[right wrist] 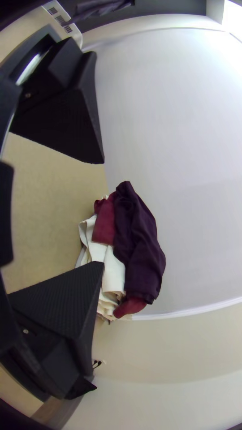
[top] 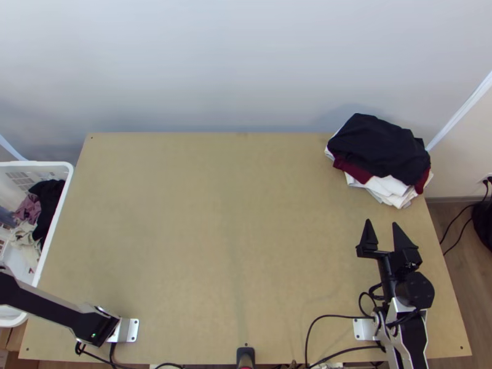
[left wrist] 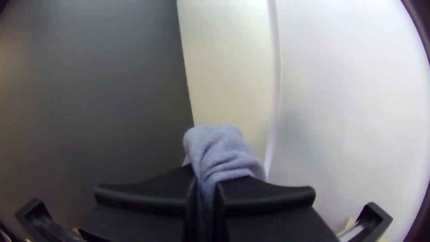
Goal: Fold the t-shirt
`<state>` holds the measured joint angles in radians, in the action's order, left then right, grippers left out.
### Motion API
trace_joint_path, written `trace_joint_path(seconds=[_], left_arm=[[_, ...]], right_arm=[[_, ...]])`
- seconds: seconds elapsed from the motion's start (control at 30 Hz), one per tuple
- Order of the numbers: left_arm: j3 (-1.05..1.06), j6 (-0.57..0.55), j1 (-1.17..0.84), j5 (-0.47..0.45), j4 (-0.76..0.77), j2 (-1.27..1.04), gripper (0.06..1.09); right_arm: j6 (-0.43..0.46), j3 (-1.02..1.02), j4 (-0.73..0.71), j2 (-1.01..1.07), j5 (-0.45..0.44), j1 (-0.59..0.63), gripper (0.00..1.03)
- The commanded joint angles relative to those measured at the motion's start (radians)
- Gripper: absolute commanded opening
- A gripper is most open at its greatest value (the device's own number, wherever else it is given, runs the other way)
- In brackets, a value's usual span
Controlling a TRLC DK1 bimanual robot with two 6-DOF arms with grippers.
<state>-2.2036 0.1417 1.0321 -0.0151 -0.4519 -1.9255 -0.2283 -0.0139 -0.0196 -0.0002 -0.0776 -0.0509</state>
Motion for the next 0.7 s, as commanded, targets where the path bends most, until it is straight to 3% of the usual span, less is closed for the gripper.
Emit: trace_joint_path(seconds=[0.0,0.37,0.47,0.57,0.67], left_arm=[[0.041,0.056,-0.084,0.012,-0.005,0.088,0.09],[0.358,0.165,-0.527,0.179,-0.028,0.434,0.09],[0.527,0.168,-0.738,0.254,-0.025,0.574,0.09],[0.659,0.171,-1.003,0.391,-0.011,0.677,0.09],[0.714,0.081,-1.325,0.489,-0.044,0.749,0.09]], right_arm=[[-0.011,0.006,0.018,-0.003,-0.001,0.003,0.98],[-0.011,0.006,0.018,-0.003,-0.001,0.003,0.98],[-0.011,0.006,0.018,-0.003,-0.001,0.003,0.98],[-0.011,0.006,0.020,-0.003,-0.001,0.003,0.98],[-0.011,0.006,0.020,-0.003,-0.001,0.003,0.98]])
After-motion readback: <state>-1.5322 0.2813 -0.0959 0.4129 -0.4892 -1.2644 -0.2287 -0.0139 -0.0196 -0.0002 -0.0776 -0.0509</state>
